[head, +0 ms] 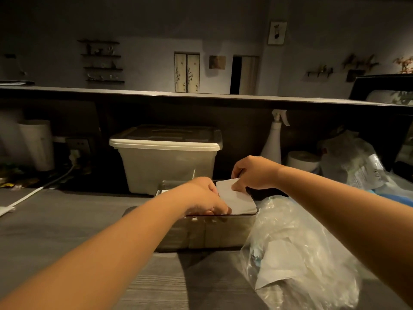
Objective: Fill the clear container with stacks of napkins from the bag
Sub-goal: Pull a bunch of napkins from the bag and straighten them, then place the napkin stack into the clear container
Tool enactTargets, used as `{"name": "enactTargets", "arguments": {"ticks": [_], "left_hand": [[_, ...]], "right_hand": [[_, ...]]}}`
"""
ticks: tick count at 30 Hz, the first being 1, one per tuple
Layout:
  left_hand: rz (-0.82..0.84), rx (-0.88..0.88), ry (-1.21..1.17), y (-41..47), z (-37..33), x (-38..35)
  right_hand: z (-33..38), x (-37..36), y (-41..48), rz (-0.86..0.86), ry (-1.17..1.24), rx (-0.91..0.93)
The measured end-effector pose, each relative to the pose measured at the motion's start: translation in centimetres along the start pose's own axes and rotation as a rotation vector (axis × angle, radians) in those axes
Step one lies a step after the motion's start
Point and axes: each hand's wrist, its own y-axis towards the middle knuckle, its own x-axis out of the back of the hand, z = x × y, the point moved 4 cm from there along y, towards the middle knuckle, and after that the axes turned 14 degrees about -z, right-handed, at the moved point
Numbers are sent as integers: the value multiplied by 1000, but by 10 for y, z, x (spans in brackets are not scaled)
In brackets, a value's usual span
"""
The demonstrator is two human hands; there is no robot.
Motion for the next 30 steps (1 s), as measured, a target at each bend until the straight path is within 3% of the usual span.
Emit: {"name": "enactTargets", "arguments": {"ticks": [8, 12, 17, 20, 23, 30], "left_hand": [[114, 5, 68, 13, 3, -8], [131, -76, 170, 14, 0, -8], [8, -176, 243, 21, -7, 1], [-48, -231, 223, 25, -12, 7], [42, -288, 266, 26, -16, -1], [171, -313, 410, 30, -9, -21]], "right_hand": [[0, -22, -8, 28, -170, 64], [3, -25, -13, 31, -224, 102], [13, 7, -13, -149, -371, 289], [21, 14, -19, 72, -351, 242], [24, 10, -28, 342, -438, 246], [11, -22, -24, 400, -537, 247]]}}
